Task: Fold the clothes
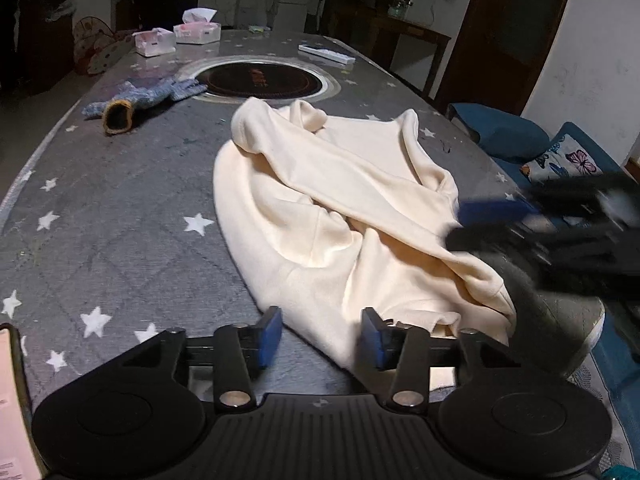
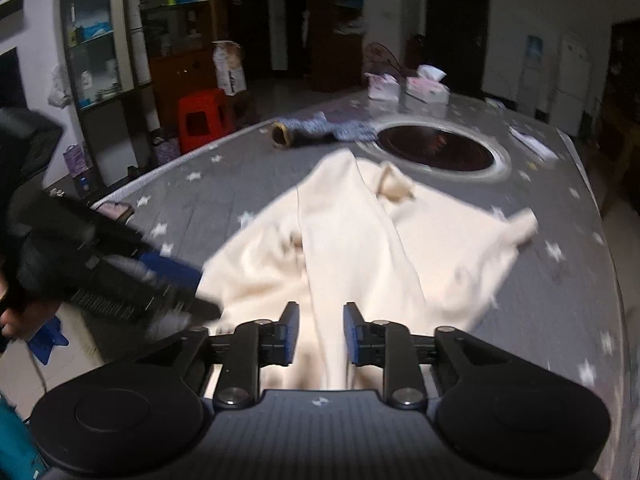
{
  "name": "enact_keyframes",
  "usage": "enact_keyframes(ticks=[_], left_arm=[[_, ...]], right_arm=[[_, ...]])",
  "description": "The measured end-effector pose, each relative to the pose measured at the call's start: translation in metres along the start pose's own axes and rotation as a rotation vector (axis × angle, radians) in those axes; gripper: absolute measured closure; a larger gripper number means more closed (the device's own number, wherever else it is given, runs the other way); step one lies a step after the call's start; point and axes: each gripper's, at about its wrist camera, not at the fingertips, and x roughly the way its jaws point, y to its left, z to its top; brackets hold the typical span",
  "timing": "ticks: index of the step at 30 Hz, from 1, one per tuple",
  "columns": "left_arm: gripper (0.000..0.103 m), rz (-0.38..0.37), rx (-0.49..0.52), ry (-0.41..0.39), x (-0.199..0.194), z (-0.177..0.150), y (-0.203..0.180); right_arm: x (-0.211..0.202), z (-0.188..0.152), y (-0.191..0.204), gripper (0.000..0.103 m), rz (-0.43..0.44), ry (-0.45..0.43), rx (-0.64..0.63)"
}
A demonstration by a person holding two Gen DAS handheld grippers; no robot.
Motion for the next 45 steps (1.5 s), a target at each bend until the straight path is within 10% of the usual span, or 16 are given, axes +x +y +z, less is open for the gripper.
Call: enact_keyframes(ticks=[16,21,28,39,45], left_arm=[[0.012,0.173,-0.097,-0.054,-0.013,0.009,0.039],[0.009,0.199,-0.105,-0.047,-0.009,0.011,0.040],[0.007,0.208,-0.102,-0.048,-0.001,0.019,0.035],[0.007,0.236,-0.063,-0.055,0.020,0.042,0.028],[0.007,0.256,-0.076,-0.043,0.025,0.043,0.028]], right_arm=[[0.121,0.074,0.006,0.062,0.023,0.003,-0.009],[0.139,0.074,0.004,0.077,-0.021,0.029,0.023],[0.111,0.069,-0.017,0.099,-0.072,-0.043,0.071],[-0.003,0.034,-0.087,0.101,-0.305,-0.166,0.188],[-0.007,0.030,-0.086,0.085,-0.198,-0.157,0.187]])
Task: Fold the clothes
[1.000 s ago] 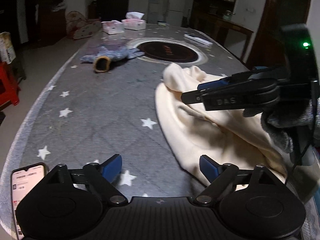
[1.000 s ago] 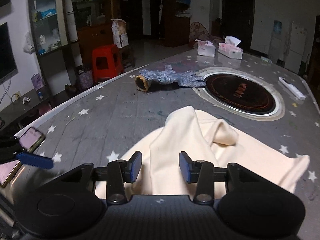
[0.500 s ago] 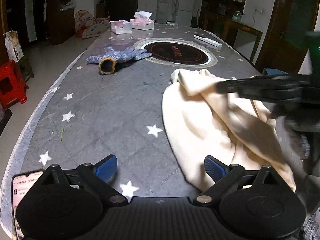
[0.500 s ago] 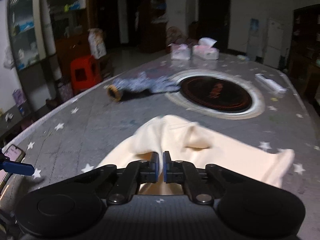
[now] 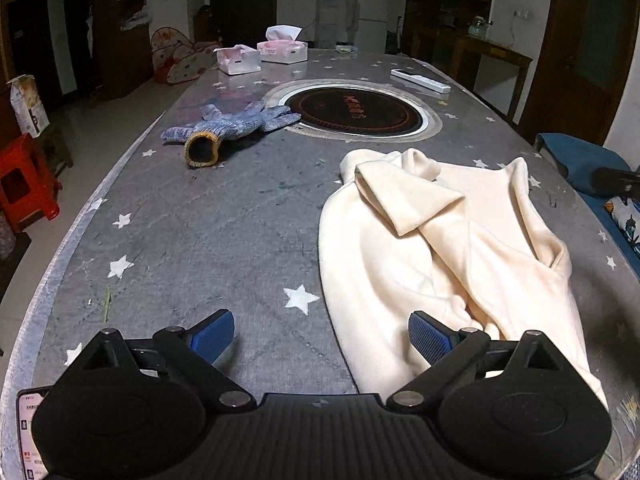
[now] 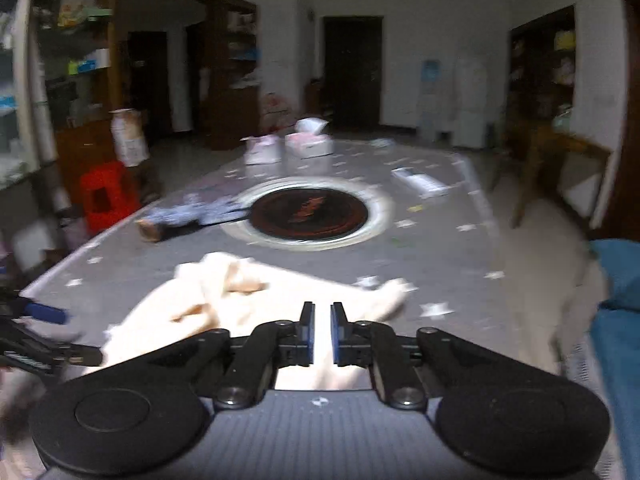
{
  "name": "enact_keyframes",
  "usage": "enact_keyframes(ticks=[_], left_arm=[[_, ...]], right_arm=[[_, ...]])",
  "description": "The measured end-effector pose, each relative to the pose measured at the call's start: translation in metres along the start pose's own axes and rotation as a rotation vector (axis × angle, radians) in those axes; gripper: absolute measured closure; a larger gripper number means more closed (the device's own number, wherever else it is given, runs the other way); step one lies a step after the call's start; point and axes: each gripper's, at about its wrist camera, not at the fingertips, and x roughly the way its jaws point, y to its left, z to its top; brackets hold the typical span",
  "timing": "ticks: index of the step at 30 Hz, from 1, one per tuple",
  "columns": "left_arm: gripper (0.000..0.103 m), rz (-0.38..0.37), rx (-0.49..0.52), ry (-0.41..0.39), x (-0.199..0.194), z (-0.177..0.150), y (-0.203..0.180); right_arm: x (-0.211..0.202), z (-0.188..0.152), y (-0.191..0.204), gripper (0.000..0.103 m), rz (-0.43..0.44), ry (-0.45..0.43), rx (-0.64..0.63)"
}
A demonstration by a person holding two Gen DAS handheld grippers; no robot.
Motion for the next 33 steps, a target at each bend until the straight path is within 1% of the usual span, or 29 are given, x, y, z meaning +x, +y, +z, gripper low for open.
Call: enact_keyframes(ticks=[1,3,5,8,11,12,13,14,17,21,23,27,29,31,33], left_arm=[[0.007,0.004,-0.001,0.002,-0.001,-0.001,0.001],[0.007,0.018,-0.004,0.004,-0.003,-0.003,0.004],[0.007,0.029,-0.012,0.001,-0.005,-0.003,0.009],[0.007,0.044,-0.021,-0.003,-0.008,-0.002,0.016],[0.007,0.051,-0.028,-0.006,-0.008,0.000,0.021],[0.007,0.053,-0.030,-0.007,-0.008,0.000,0.021],[0.007,0.053,-0.032,-0.007,-0.007,0.002,0.022],[0.007,0.053,-0.034,-0.008,-0.006,0.003,0.022],[0.007,0.051,-0.031,-0.011,-0.001,0.009,0.019],[0.007,0.040,-0.022,-0.013,0.008,0.020,0.013],[0.008,0.035,-0.010,-0.017,0.011,0.026,0.008],[0.009,0.023,0.007,-0.023,0.019,0.039,0.003],[0.013,0.017,0.010,-0.022,0.023,0.046,0.001],[0.018,0.009,0.015,-0.021,0.029,0.053,0.000],[0.030,0.000,0.021,-0.016,0.036,0.060,-0.002]], right_arm=[[0.006,0.000,0.006,0.079,0.030,0.009,-0.003],[0.018,-0.001,0.019,0.079,0.089,0.028,-0.010],[0.040,-0.002,0.037,0.079,0.141,0.061,-0.016],[0.073,-0.004,0.055,0.079,0.176,0.108,-0.017],[0.097,-0.006,0.061,0.079,0.175,0.144,-0.007],[0.104,-0.007,0.063,0.082,0.176,0.154,0.000],[0.103,-0.008,0.063,0.094,0.167,0.149,-0.002],[0.100,-0.008,0.062,0.100,0.154,0.136,-0.008],[0.089,-0.008,0.061,0.101,0.114,0.098,-0.025],[0.053,-0.003,0.042,0.101,0.032,0.021,-0.033],[0.031,-0.003,0.027,0.101,-0.023,-0.009,-0.023],[-0.017,-0.012,-0.007,0.101,-0.162,-0.050,-0.001],[-0.039,-0.019,-0.025,0.101,-0.233,-0.060,0.017],[-0.055,-0.032,-0.044,0.101,-0.304,-0.037,0.051],[-0.064,-0.045,-0.057,0.099,-0.343,-0.004,0.072]])
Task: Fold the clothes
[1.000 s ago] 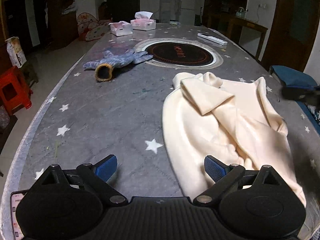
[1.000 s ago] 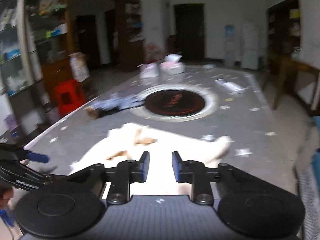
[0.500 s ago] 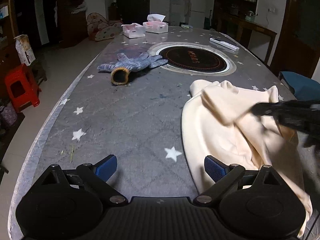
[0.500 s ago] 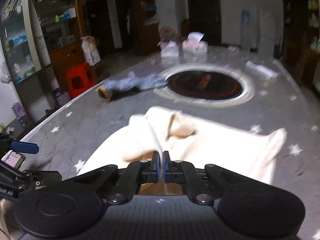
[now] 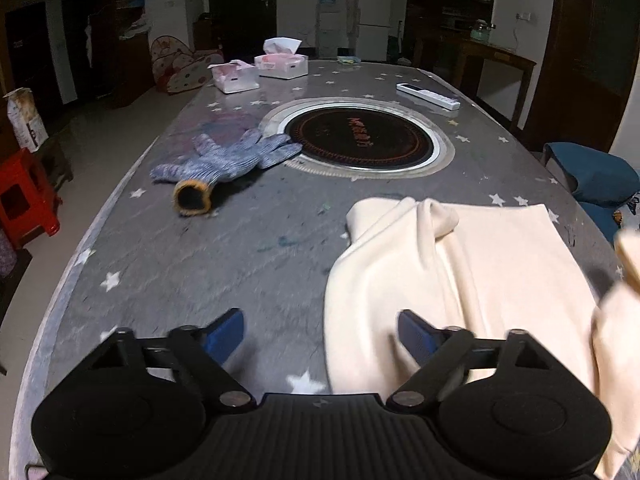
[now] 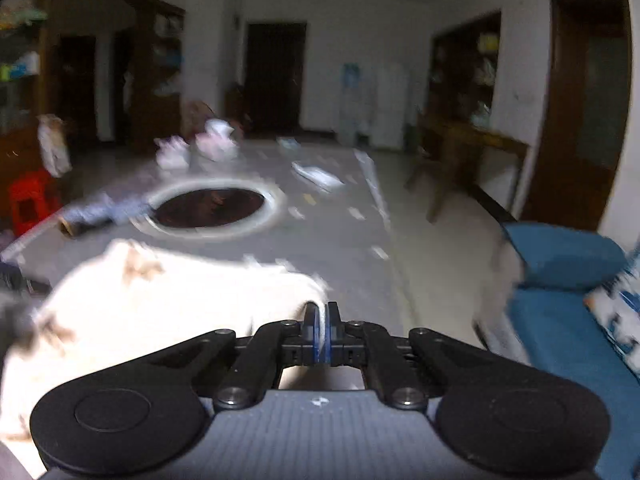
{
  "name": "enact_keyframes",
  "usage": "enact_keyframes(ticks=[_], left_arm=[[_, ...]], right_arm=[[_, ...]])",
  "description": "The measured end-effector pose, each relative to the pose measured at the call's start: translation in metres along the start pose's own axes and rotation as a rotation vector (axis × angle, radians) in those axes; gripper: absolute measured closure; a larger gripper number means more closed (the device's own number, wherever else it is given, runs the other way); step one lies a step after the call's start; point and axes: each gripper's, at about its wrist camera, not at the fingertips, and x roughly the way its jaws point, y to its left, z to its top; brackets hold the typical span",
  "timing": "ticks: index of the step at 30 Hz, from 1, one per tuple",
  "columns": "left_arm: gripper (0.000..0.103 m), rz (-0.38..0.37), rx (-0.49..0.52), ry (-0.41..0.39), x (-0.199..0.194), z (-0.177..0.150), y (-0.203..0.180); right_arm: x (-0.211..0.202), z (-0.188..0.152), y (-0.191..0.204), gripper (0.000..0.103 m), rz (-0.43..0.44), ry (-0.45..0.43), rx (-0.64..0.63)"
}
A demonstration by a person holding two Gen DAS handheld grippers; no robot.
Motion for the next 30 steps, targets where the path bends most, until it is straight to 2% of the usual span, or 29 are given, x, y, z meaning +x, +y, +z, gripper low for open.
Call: enact_keyframes(ticks=[1,6,12,17,21,26,30], left_arm=[[0.033,-0.003,0.004,0.003,0.004,0.004,-0.001],[0.062,-0.017,0.004,0.016,0.027,0.022,-0.002],[0.078,-0.048,0.028,0.017,0.052,0.042,-0.009],[0.078,-0.073,0.059,-0.001,0.069,0.059,-0.020],[0.078,-0.096,0.131,-0.021,0.082,0.068,-0.031],[0.075,-0.122,0.197,-0.023,0.090,0.066,-0.041],[0.074,-0.147,0.202,-0.020,0.091,0.065,-0.041]], right_arm=[[-0.002,-0.005,-0.006,0.098,-0.012,0.007,0.010],[-0.015,-0.017,-0.017,0.096,0.000,-0.003,0.041],[-0.009,-0.020,0.007,0.092,0.137,0.010,0.022],[0.007,-0.024,0.031,0.091,0.234,0.058,-0.009],[0.019,-0.027,0.042,0.090,0.285,0.095,-0.023],[0.029,-0.026,0.044,0.085,0.316,0.107,-0.027],[0.036,-0.026,0.044,0.084,0.324,0.115,-0.021]])
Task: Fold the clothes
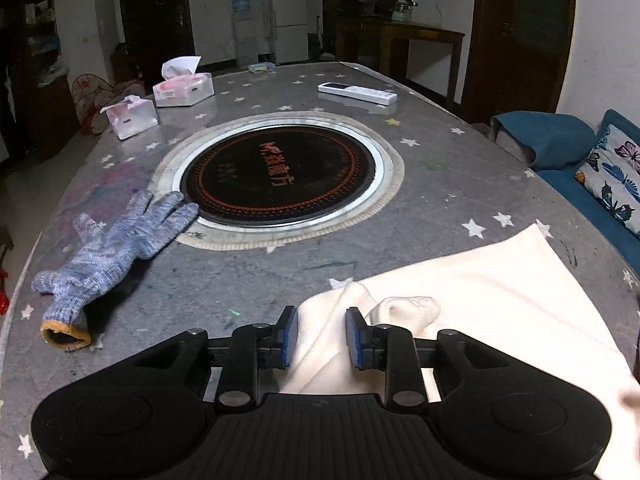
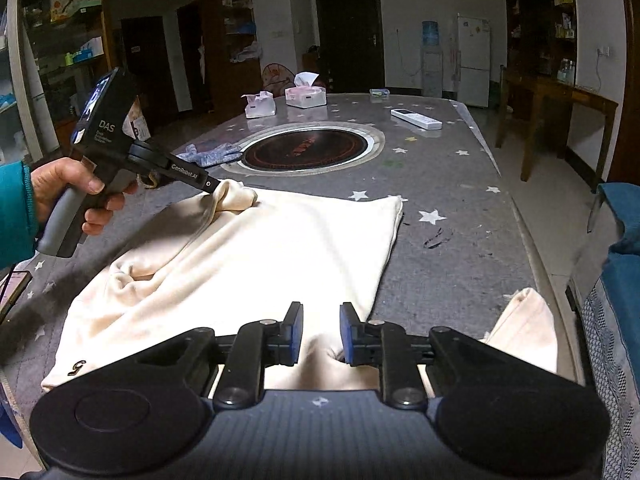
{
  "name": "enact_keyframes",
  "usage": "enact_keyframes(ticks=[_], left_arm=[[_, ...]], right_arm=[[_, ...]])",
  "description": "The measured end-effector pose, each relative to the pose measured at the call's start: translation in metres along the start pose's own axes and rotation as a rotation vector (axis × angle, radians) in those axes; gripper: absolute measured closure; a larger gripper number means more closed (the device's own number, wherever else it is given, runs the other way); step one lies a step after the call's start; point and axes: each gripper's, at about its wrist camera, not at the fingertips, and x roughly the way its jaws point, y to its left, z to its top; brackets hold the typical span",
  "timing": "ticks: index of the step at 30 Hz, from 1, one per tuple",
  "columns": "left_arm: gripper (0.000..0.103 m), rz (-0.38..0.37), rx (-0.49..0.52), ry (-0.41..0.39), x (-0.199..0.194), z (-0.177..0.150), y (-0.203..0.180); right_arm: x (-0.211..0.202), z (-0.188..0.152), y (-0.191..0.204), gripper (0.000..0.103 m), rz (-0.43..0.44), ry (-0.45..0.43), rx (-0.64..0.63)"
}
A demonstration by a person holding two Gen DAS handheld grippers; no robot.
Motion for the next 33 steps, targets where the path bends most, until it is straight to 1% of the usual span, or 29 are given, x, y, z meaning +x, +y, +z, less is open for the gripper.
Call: enact_keyframes(ticks=[3,4,6,8,10,12,15,17,19,22,23,24,26,29,33], left_arm=[[0.074,-0.005,0.018,-0.019,-0.004,-0.002,-0.004],[0.074,0.004,0.029,-0.023,-0.005,-0.003,-0.006],[0.073,0.038,0.059,-0.045,-0.008,-0.005,-0.012],[0.069,0.067,0.088,-0.073,-0.012,-0.008,-0.018],[0.069,0.083,0.113,-0.103,-0.017,-0.010,-0.023],[0.070,0.074,0.141,-0.119,-0.020,-0.012,-0.026],[0.070,0.051,0.139,-0.086,-0.013,-0.011,-0.024],[0.071,0.042,0.117,-0.071,-0.009,-0.011,-0.020],[0.072,0.017,0.087,-0.052,-0.005,-0.010,-0.015],[0.072,0.013,0.087,-0.041,-0.002,-0.010,-0.014],[0.078,0.012,0.097,-0.043,-0.002,-0.011,-0.015],[0.088,0.015,0.107,-0.046,-0.003,-0.012,-0.016],[0.097,0.024,0.097,-0.060,-0.007,-0.013,-0.014],[0.101,0.037,0.061,-0.090,-0.018,-0.015,-0.008],[0.102,0.060,0.008,-0.132,-0.039,-0.017,0.005]], right_arm=[[0.003,-0.002,-0.002,0.081,0.005,0.006,0.007],[0.004,-0.002,-0.002,0.079,0.007,0.007,0.009],[0.006,-0.003,-0.003,0.079,0.007,0.010,0.014],[0.008,-0.004,-0.004,0.079,0.008,0.013,0.018],[0.008,-0.004,-0.005,0.079,0.009,0.013,0.021],[0.009,-0.005,-0.005,0.079,0.009,0.015,0.022],[0.011,-0.005,-0.007,0.078,0.011,0.016,0.028],[0.011,-0.005,-0.008,0.078,0.012,0.015,0.033],[0.011,-0.005,-0.008,0.078,0.013,0.016,0.033],[0.012,-0.006,-0.008,0.078,0.014,0.020,0.035],[0.012,-0.007,-0.008,0.078,0.014,0.021,0.036],[0.013,-0.007,-0.008,0.078,0.013,0.022,0.037],[0.013,-0.006,-0.008,0.078,0.011,0.022,0.039],[0.011,-0.006,-0.007,0.078,0.007,0.018,0.042],[0.007,-0.008,-0.006,0.078,0.004,0.010,0.044]])
